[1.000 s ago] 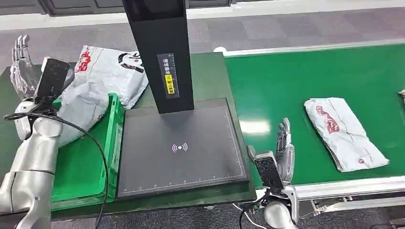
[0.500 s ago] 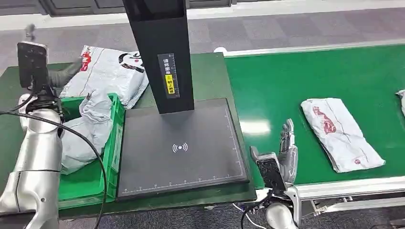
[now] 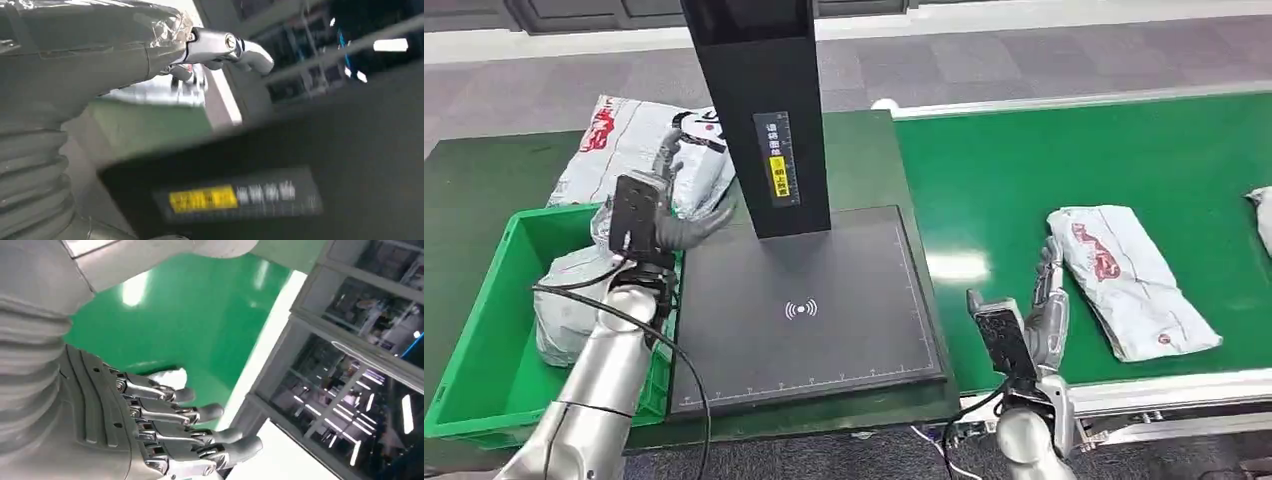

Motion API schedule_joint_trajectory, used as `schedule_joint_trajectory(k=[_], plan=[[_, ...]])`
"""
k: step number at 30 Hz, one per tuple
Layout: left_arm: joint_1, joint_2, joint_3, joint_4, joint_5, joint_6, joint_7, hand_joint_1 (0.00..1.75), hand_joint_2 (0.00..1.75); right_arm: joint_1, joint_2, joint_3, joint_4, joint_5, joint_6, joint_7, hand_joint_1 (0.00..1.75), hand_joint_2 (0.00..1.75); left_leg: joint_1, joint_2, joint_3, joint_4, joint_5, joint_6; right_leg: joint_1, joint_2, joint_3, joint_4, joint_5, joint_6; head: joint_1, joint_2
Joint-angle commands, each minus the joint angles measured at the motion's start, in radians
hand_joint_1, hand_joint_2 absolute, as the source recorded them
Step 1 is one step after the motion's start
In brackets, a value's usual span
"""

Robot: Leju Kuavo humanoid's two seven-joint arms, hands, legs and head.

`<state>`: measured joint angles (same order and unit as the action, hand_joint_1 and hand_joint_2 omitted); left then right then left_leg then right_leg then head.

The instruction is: Moved the parcel from conveyor to table for the left to box.

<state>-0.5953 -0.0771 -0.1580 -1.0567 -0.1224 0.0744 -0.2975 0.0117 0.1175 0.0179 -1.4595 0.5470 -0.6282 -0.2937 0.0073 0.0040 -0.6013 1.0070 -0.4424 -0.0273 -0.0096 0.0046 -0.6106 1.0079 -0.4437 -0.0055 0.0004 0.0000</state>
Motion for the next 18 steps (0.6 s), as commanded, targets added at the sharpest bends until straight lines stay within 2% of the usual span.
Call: schedule_joint_trajectory(k=[1, 3, 6, 12, 14, 18], plan=[[0.023, -0.130, -0.167, 0.366, 0.029, 0.093, -0.120, 0.00, 1.75, -0.215, -0.142, -0.102, 0.448, -0.071, 0.127, 0.066, 0.00, 1.75, 0.000, -0.004, 0.007, -0.005, 0.001, 0.001, -0.002, -0.004, 0.009, -0.006, 0.001, 0.001, 0.000, 0.000], [0.012, -0.150, -0.161, 0.408, 0.048, 0.099, -0.130, 0.00, 1.75, -0.264, -0.165, -0.104, 0.559, -0.003, 0.056, 0.078, 0.00, 1.75, 0.000, -0.005, 0.007, -0.005, 0.002, 0.002, -0.001, -0.005, 0.010, -0.007, 0.001, 0.002, 0.000, 0.000], [0.017, -0.161, -0.155, 0.432, 0.058, 0.120, -0.137, 0.00, 1.75, -0.336, -0.189, -0.114, 0.713, 0.143, -0.056, 0.152, 0.00, 1.75, 0.000, -0.004, 0.005, -0.004, 0.002, 0.004, -0.001, -0.005, 0.009, -0.007, 0.001, 0.003, 0.000, 0.000], [0.019, -0.163, -0.155, 0.435, 0.059, 0.120, -0.143, 0.00, 1.75, -0.356, -0.201, -0.125, 0.753, 0.177, -0.062, 0.174, 0.00, 1.75, -0.002, -0.004, 0.002, -0.001, 0.001, 0.003, -0.002, -0.004, 0.004, -0.002, 0.000, 0.003, 0.000, 0.000], [0.027, -0.163, -0.157, 0.425, 0.048, 0.120, -0.143, 0.00, 1.75, -0.364, -0.206, -0.186, 0.771, 0.354, -0.070, 0.288, 0.00, 1.75, -0.002, -0.004, 0.002, -0.001, 0.001, 0.003, -0.001, -0.003, 0.003, -0.002, 0.000, 0.002, 0.000, 0.000], [0.041, -0.160, -0.150, 0.423, 0.028, 0.132, -0.153, 0.00, 1.75, -0.409, -0.248, -0.265, 0.871, 0.579, -0.070, 0.404, 0.00, 1.75, -0.003, -0.005, 0.002, -0.001, 0.001, 0.003, -0.002, -0.005, 0.003, -0.002, 0.000, 0.003, 0.000, 0.000]])
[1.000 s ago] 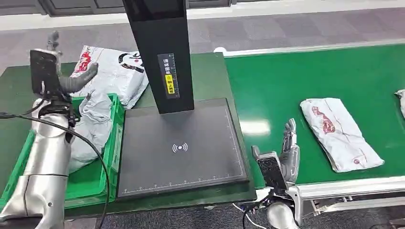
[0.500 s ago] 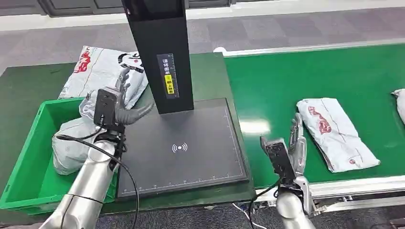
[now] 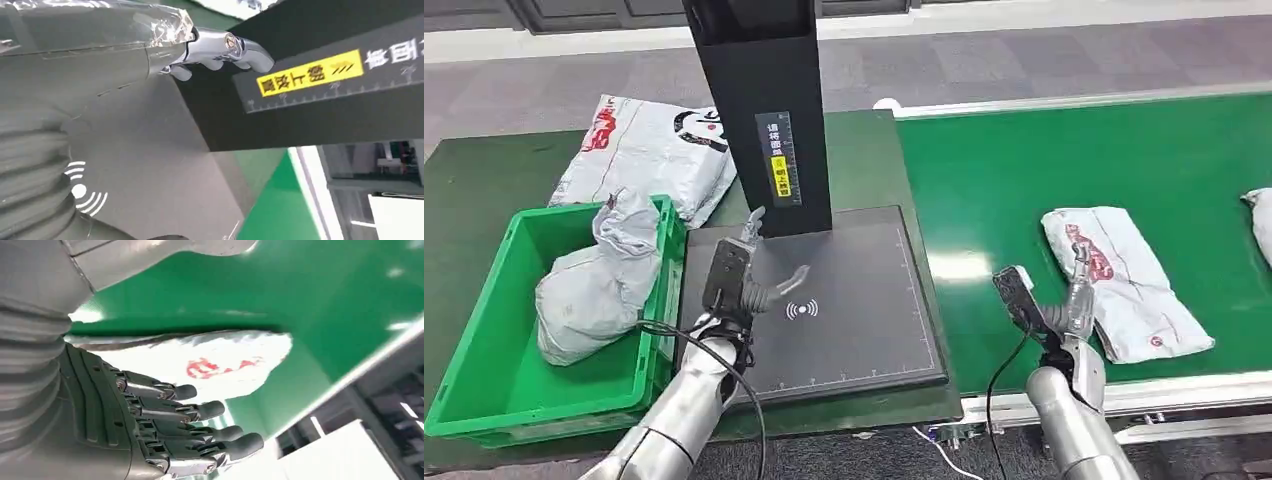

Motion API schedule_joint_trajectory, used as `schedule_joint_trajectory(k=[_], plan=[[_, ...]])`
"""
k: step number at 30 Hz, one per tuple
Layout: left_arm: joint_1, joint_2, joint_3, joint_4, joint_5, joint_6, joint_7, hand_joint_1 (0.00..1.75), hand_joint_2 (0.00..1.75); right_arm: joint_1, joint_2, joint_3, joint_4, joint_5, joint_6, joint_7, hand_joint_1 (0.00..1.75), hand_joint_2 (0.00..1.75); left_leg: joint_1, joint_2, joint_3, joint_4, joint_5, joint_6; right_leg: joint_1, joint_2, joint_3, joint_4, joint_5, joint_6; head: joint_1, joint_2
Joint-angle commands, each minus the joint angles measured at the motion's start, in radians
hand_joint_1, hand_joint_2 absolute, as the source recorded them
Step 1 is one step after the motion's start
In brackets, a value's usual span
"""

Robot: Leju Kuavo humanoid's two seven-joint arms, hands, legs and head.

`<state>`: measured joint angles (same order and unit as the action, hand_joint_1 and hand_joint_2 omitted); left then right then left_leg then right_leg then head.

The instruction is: Moved the parcel from conveyor to table for the left to box.

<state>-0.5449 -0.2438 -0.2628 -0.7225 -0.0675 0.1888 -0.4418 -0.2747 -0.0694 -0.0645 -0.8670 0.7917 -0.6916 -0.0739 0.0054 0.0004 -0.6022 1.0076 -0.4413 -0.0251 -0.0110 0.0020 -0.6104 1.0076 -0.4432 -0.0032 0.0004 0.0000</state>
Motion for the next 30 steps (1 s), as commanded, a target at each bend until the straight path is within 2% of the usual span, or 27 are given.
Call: schedule_joint_trajectory(k=[1, 4, 8, 15, 18, 23, 25, 27, 28, 30], plan=[[-0.008, 0.009, -0.037, 0.090, -0.026, 0.015, -0.011, 0.00, 1.75, -0.143, -0.073, -0.192, 0.327, 0.382, -0.007, 0.223, 0.00, 1.75, -0.001, -0.002, 0.005, -0.002, 0.000, 0.001, 0.000, -0.002, 0.005, -0.003, -0.001, 0.001, 0.000, 0.000], [-0.009, 0.015, -0.020, 0.093, -0.021, 0.009, -0.020, 0.00, 1.75, -0.162, -0.098, -0.189, 0.402, 0.493, -0.007, 0.327, 0.00, 1.75, -0.001, -0.001, 0.002, -0.001, 0.000, 0.001, 0.000, -0.001, 0.003, -0.002, 0.000, 0.001, 0.000, 0.000], [0.005, 0.023, -0.003, 0.084, -0.016, 0.011, -0.027, 0.00, 1.75, -0.177, -0.124, -0.167, 0.464, 0.596, 0.065, 0.449, 0.00, 1.75, 0.000, 0.000, 0.005, -0.003, 0.000, 0.001, 0.000, 0.000, 0.006, -0.004, 0.000, 0.001, 0.000, 0.000], [0.007, 0.024, -0.002, 0.082, -0.016, 0.010, -0.028, 0.00, 1.75, -0.176, -0.125, -0.168, 0.463, 0.596, 0.065, 0.449, 0.00, 1.75, -0.001, 0.001, 0.003, -0.002, -0.001, 0.001, 0.000, 0.001, 0.003, -0.001, -0.001, 0.000, 0.000, 0.000], [0.026, 0.026, 0.012, 0.062, -0.016, 0.014, -0.024, 0.00, 1.75, -0.180, -0.141, -0.177, 0.482, 0.628, 0.166, 0.508, 0.00, 1.75, -0.001, 0.000, 0.002, -0.001, 0.000, 0.001, -0.001, 0.000, 0.002, -0.001, 0.000, 0.000, 0.000, 0.000], [0.056, 0.036, 0.031, 0.041, -0.022, 0.006, -0.027, 0.00, 1.75, -0.159, -0.166, -0.215, 0.479, 0.636, 0.219, 0.520, 0.00, 1.75, 0.000, 0.000, 0.004, -0.002, -0.001, 0.001, 0.000, 0.000, 0.005, -0.002, -0.001, 0.001, 0.000, 0.000], [0.068, 0.040, 0.039, 0.029, -0.022, -0.001, -0.029, 0.00, 1.75, -0.166, -0.182, -0.212, 0.496, 0.670, 0.328, 0.564, 0.00, 1.75, 0.000, 0.000, 0.004, -0.002, -0.001, 0.001, 0.000, 0.000, 0.005, -0.002, -0.001, 0.001, 0.000, 0.000], [0.071, 0.040, 0.046, 0.025, -0.024, -0.003, -0.030, 0.00, 1.75, -0.174, -0.191, -0.224, 0.496, 0.666, 0.387, 0.543, 0.00, 1.75, -0.001, 0.000, 0.002, -0.001, -0.001, 0.001, 0.000, 0.000, 0.002, -0.001, -0.001, 0.000, 0.000, 0.000], [0.075, 0.043, 0.050, 0.019, -0.025, -0.010, -0.031, 0.00, 1.75, -0.191, -0.196, -0.251, 0.514, 0.637, 0.470, 0.500, 0.00, 1.75, -0.001, 0.000, 0.003, -0.002, -0.001, 0.001, -0.001, 0.000, 0.004, -0.001, -0.001, 0.001, 0.000, 0.000], [0.076, 0.045, 0.051, 0.017, -0.025, -0.014, -0.031, 0.00, 1.75, -0.197, -0.203, -0.263, 0.512, 0.622, 0.497, 0.481, 0.00, 1.75, -0.001, 0.000, 0.002, -0.001, -0.001, 0.002, 0.000, -0.001, 0.003, -0.001, -0.001, 0.001, 0.000, 0.000]])
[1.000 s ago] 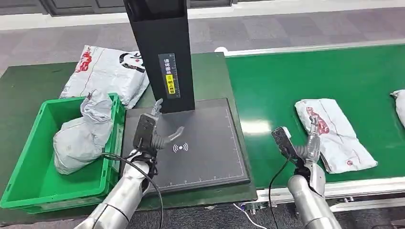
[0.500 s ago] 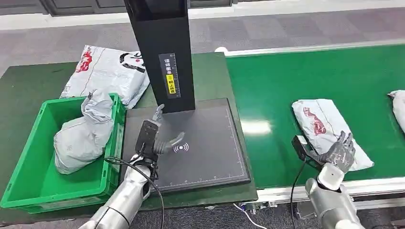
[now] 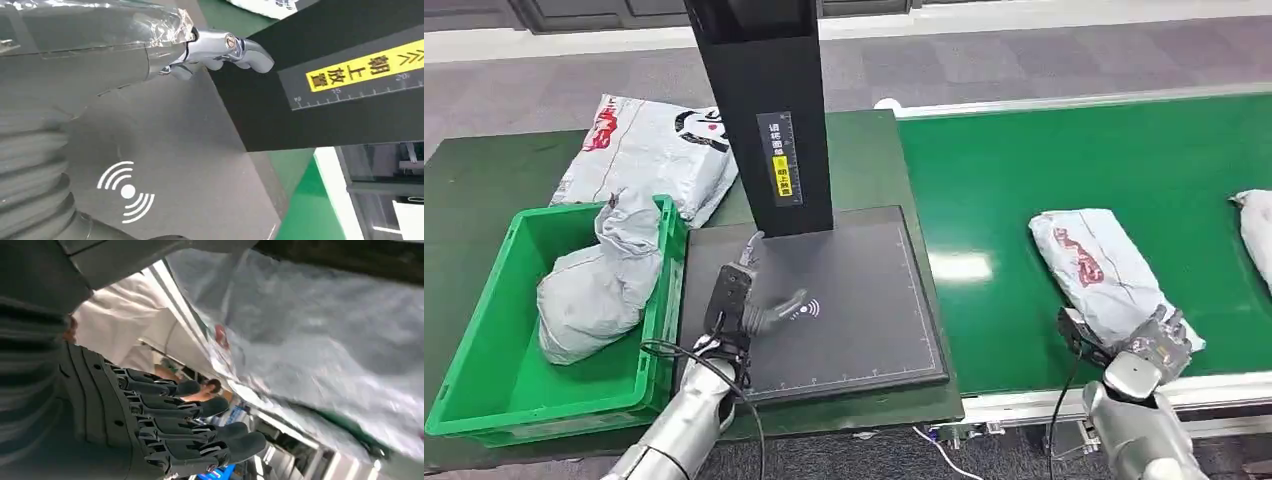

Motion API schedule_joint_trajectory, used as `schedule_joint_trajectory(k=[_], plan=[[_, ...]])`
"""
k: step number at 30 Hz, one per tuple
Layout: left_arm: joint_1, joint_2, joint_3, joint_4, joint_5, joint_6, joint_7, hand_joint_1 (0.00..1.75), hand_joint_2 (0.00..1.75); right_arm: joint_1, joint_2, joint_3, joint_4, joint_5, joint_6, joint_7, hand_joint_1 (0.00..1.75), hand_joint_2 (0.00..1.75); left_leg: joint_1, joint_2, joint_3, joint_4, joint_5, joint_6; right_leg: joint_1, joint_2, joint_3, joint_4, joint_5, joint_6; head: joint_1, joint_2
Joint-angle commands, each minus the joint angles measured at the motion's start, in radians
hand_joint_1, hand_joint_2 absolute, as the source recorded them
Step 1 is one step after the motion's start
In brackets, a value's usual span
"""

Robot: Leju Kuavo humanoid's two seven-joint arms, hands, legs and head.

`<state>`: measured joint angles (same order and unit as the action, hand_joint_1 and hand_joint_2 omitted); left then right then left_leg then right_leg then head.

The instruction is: Moved the parcel from conveyor to table for the left to box.

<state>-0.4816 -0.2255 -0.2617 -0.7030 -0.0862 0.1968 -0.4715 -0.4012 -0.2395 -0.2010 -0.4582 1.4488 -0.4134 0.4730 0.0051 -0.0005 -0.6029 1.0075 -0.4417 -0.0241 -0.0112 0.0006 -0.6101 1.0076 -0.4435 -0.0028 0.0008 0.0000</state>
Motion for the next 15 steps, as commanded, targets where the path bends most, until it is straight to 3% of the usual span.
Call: schedule_joint_trajectory(k=[1, 6, 7, 11, 15], plan=[[0.013, 0.027, 0.051, -0.003, -0.007, -0.022, -0.001, 0.00, 1.75, -0.071, -0.036, -0.127, 0.103, -0.036, 0.220, -0.067, 0.00, 1.75, 0.000, 0.000, 0.002, -0.001, 0.000, 0.001, 0.000, 0.000, 0.002, -0.001, 0.000, 0.000, 0.000, 0.000], [0.012, 0.026, 0.051, -0.004, -0.007, -0.023, -0.001, 0.00, 1.75, -0.071, -0.034, -0.128, 0.103, -0.037, 0.229, -0.073, 0.00, 1.75, 0.000, -0.001, 0.006, -0.001, -0.002, 0.004, 0.000, -0.002, 0.008, -0.003, -0.001, 0.003, 0.000, 0.000], [0.013, 0.027, 0.052, -0.004, -0.009, -0.021, 0.000, 0.00, 1.75, -0.075, -0.030, -0.147, 0.108, -0.069, 0.261, -0.118, 1.75, 1.75, 0.000, -0.002, 0.006, -0.001, -0.002, 0.004, 0.000, -0.003, 0.008, -0.002, -0.002, 0.003, 0.000, 0.000], [0.008, 0.030, 0.059, 0.013, -0.008, -0.024, -0.006, 0.00, 1.75, -0.085, -0.056, -0.171, 0.129, -0.135, 0.414, -0.228, 1.75, 1.75, 0.000, -0.003, 0.006, -0.001, -0.001, 0.005, -0.001, -0.005, 0.008, -0.002, -0.001, 0.003, 0.000, 0.000], [0.020, 0.033, 0.079, 0.014, 0.005, -0.003, -0.019, 0.00, 1.75, -0.139, -0.062, -0.152, 0.141, -0.139, 0.421, -0.242, 1.75, 1.75, 0.000, -0.002, 0.007, 0.000, -0.001, 0.006, -0.002, -0.003, 0.010, -0.003, -0.001, 0.004, 0.000, 0.000]])
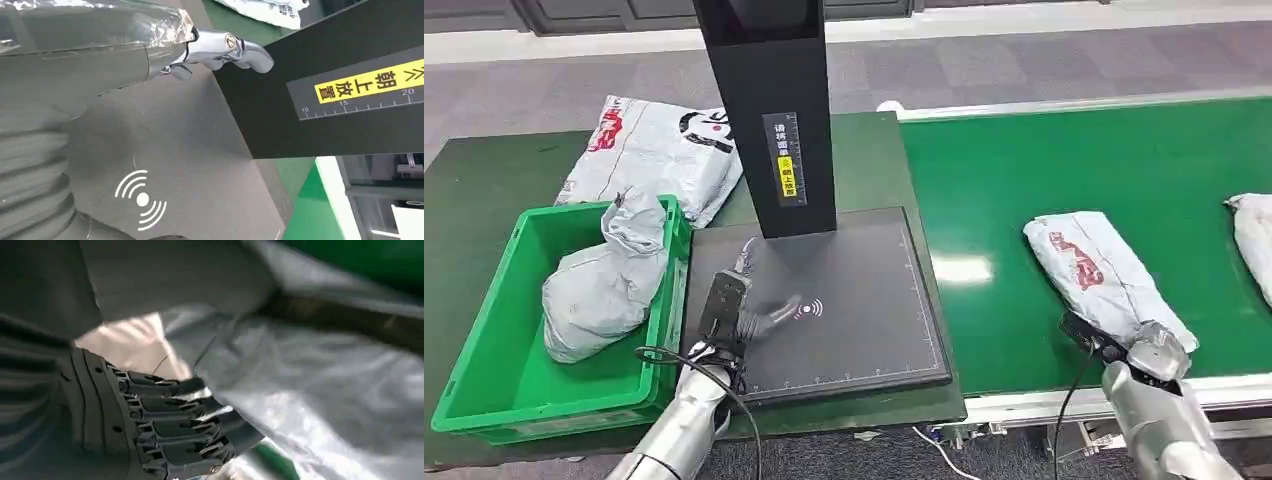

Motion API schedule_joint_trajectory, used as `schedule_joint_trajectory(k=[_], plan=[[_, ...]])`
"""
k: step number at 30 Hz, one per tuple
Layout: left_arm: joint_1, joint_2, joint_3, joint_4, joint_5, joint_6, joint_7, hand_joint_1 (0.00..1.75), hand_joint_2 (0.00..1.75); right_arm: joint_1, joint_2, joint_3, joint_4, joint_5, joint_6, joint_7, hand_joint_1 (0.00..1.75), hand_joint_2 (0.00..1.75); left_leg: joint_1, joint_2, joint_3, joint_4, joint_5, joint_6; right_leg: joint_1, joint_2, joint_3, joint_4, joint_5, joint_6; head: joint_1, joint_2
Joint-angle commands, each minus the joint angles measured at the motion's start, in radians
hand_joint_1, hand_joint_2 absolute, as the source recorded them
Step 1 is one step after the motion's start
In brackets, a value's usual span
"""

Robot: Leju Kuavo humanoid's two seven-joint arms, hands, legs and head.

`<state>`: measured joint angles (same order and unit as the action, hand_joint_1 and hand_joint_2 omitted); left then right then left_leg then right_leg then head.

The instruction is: Moved the parcel from conveyor to table for the left to box.

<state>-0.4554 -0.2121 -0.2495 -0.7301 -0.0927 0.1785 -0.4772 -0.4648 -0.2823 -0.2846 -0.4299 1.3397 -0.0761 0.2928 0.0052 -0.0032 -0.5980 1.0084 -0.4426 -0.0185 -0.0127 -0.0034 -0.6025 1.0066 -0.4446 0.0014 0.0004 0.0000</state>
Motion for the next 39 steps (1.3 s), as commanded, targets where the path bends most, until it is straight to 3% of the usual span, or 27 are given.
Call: schedule_joint_trajectory(k=[1, 7, 13, 15, 17, 19, 24, 25, 29, 32, 39], plan=[[0.002, 0.022, 0.067, 0.034, 0.012, 0.012, -0.013, 0.00, 1.75, -0.099, -0.017, -0.059, 0.124, -0.027, 0.092, -0.060, 1.75, 1.75, 0.000, 0.001, 0.003, -0.002, 0.000, 0.001, 0.000, 0.001, 0.003, -0.003, 0.001, 0.000, 0.000, 0.000], [0.017, 0.023, 0.070, 0.004, 0.012, 0.010, -0.001, 0.00, 1.75, -0.076, 0.009, -0.047, 0.106, -0.055, 0.010, -0.100, 1.75, 1.75, 0.000, 0.002, 0.002, 0.000, -0.001, 0.001, -0.001, 0.002, 0.003, -0.002, 0.001, 0.001, 0.000, 0.000], [0.028, 0.030, 0.074, -0.020, 0.007, 0.023, 0.008, 0.00, 1.75, -0.040, 0.061, -0.043, 0.032, -0.117, -0.156, -0.192, 1.75, 1.75, 0.001, 0.003, 0.004, -0.002, -0.001, 0.001, 0.001, 0.004, 0.004, -0.004, 0.001, 0.001, 0.000, 0.000], [0.041, 0.031, 0.084, -0.040, 0.002, 0.029, 0.012, 0.00, 1.75, -0.018, 0.086, -0.034, -0.046, -0.170, -0.222, -0.249, 1.75, 1.75, 0.001, 0.003, 0.005, -0.003, -0.001, 0.001, 0.002, 0.004, 0.005, -0.005, 0.001, 0.001, 0.000, 0.000], [0.058, 0.036, 0.103, -0.074, -0.007, 0.040, 0.015, 0.00, 1.75, 0.072, 0.124, 0.020, -0.296, -0.284, -0.257, -0.342, 1.75, 1.75, 0.001, 0.005, 0.009, -0.008, 0.000, 0.001, 0.002, 0.006, 0.008, -0.010, 0.002, 0.000, 0.000, 0.000], [0.057, 0.041, 0.114, -0.082, -0.013, 0.035, 0.016, 0.00, 1.75, 0.144, 0.122, 0.102, -0.478, -0.350, -0.238, -0.314, 1.75, 1.75, 0.001, 0.008, 0.007, -0.005, -0.001, 0.001, 0.001, 0.008, 0.005, -0.006, 0.002, 0.000, 0.000, 0.000], [0.040, 0.043, 0.140, -0.069, -0.022, 0.055, 0.003, 0.00, 1.75, 0.173, 0.135, 0.224, -0.595, -0.419, -0.296, -0.339, 1.75, 1.75, 0.000, 0.004, 0.001, -0.002, -0.002, 0.001, 0.001, 0.004, -0.001, -0.001, 0.000, 0.000, 0.000, 0.000], [0.040, 0.043, 0.145, -0.071, -0.026, 0.069, -0.006, 0.00, 1.75, 0.181, 0.152, 0.246, -0.626, -0.447, -0.337, -0.411, 1.75, 1.75, 0.000, 0.001, -0.002, 0.000, -0.001, 0.001, 0.001, 0.001, -0.002, 0.000, 0.000, 0.000, 0.000, 0.000], [0.028, 0.049, 0.148, -0.061, -0.033, 0.077, -0.015, 0.00, 1.75, 0.252, 0.227, 0.407, -0.834, -0.464, -0.386, -0.430, 1.75, 1.75, 0.000, 0.007, 0.001, -0.001, -0.002, 0.000, 0.002, 0.006, -0.001, -0.001, 0.000, 0.000, 0.000, 0.000], [0.022, 0.047, 0.149, -0.057, -0.035, 0.084, -0.017, 0.00, 1.75, 0.304, 0.262, 0.556, -0.949, -0.432, -0.322, -0.370, 1.75, 1.75, 0.001, 0.008, 0.001, -0.002, -0.002, 0.000, 0.003, 0.008, -0.001, -0.001, -0.001, -0.001, 0.000, 0.000], [0.000, 0.036, 0.137, -0.042, -0.039, 0.079, -0.013, 0.00, 1.75, 0.303, 0.285, 0.683, -0.882, -0.418, -0.245, -0.362, 1.75, 1.75, 0.002, 0.000, -0.001, -0.001, -0.001, -0.002, 0.004, 0.000, -0.001, 0.000, -0.003, -0.001, 0.000, 0.000]])
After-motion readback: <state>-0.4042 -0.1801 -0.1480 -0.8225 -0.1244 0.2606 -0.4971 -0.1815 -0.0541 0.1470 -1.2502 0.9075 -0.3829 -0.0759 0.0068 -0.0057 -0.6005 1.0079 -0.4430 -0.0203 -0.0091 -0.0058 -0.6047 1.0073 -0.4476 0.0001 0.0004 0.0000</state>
